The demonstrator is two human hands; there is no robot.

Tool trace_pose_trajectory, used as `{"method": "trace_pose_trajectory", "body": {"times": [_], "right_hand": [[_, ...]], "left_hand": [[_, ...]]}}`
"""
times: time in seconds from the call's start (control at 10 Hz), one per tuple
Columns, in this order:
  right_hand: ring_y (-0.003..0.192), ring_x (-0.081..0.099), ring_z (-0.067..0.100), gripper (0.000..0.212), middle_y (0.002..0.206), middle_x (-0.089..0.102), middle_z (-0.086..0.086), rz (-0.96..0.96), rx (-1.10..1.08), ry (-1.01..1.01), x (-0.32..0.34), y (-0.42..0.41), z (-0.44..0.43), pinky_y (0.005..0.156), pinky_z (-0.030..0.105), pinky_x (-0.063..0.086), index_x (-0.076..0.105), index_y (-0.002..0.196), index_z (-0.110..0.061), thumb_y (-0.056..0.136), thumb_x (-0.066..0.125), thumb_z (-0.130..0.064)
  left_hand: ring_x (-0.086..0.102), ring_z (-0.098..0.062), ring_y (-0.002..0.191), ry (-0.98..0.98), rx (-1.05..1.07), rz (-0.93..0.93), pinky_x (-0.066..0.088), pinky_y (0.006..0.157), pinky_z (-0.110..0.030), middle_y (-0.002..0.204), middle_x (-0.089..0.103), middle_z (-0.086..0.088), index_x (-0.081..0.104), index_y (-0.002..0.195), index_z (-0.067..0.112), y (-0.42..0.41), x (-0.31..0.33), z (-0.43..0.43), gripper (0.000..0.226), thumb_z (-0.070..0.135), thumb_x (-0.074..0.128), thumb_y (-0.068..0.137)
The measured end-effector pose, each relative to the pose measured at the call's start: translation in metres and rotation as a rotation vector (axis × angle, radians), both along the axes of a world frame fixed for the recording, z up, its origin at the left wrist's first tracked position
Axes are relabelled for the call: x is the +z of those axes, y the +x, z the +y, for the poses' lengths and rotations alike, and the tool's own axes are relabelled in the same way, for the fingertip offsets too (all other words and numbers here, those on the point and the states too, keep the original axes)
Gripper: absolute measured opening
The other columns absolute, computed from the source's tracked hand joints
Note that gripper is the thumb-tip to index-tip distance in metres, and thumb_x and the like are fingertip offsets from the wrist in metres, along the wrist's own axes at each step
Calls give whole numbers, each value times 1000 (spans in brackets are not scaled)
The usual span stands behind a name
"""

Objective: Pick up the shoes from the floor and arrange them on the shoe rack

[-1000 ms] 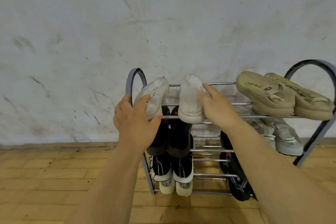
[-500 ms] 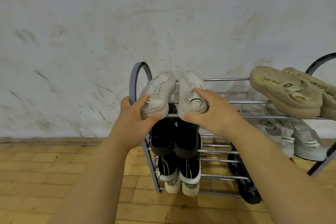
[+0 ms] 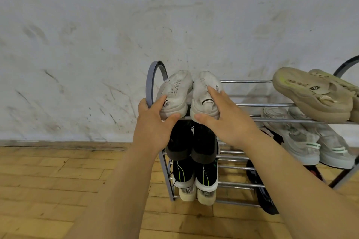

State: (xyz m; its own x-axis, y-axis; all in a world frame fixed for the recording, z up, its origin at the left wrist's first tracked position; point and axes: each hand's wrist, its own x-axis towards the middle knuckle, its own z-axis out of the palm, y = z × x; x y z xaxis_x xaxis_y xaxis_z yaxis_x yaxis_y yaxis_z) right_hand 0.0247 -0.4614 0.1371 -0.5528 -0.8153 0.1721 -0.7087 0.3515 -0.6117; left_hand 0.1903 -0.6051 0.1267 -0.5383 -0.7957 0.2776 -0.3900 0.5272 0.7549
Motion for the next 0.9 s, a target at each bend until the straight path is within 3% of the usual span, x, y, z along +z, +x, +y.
{"method": "trace_pose_trajectory", "body": {"times": [0.1,0.2,0.4,0.6,0.7,0.8,0.9], "right_hand": [[157,15,17,90,173,-4,-5,11,52,63,7,2,5,124,47,20,-5,160,-49,91,51,-64],[156,17,11,90,172,-3,-13,-16,81,29,7,0,9,124,42,23,-4,159,-51,93,57,-53],[156,16,6,97,171,7,-18,-45,84,-57,0,-5,14,124,36,24,5,158,-54,79,58,-75],[156,6,5,106,172,-3,-12,-102,128,5,-1,-12,16,127,38,14,-1,159,-52,70,50,-82],[156,1,3,102,172,-4,-12,-103,124,3,-1,-13,15,128,39,13,-3,159,-52,78,54,-77],[156,-1,4,97,172,-2,-11,-15,106,3,-3,-4,17,127,36,14,0,160,-48,88,62,-66],[153,3,-1,96,172,3,-11,-41,100,-19,13,-2,30,119,24,10,9,163,-42,89,68,-59]], "left_hand": [[30,-22,151,10,-15,-10,32,118,-35,167,14,-1,37,158,37,3,0,0,71,44,69,95],[34,-22,148,7,-37,-5,35,118,-35,164,19,-2,37,158,38,6,-1,-1,72,46,69,95],[48,-17,136,-6,-37,28,40,109,-26,155,33,0,41,157,34,7,3,4,71,41,72,94],[49,-15,133,-9,-32,44,36,103,-21,149,38,1,45,155,30,7,6,10,68,37,73,94],[49,-17,134,-19,-37,46,36,105,-23,150,38,0,46,154,32,8,7,10,65,36,72,95],[45,-22,141,32,-32,2,40,114,-35,158,30,-4,42,155,37,12,7,14,67,41,70,94],[29,-28,151,-23,26,-31,35,120,-45,165,18,-2,36,155,40,15,12,26,68,48,65,95]]}}
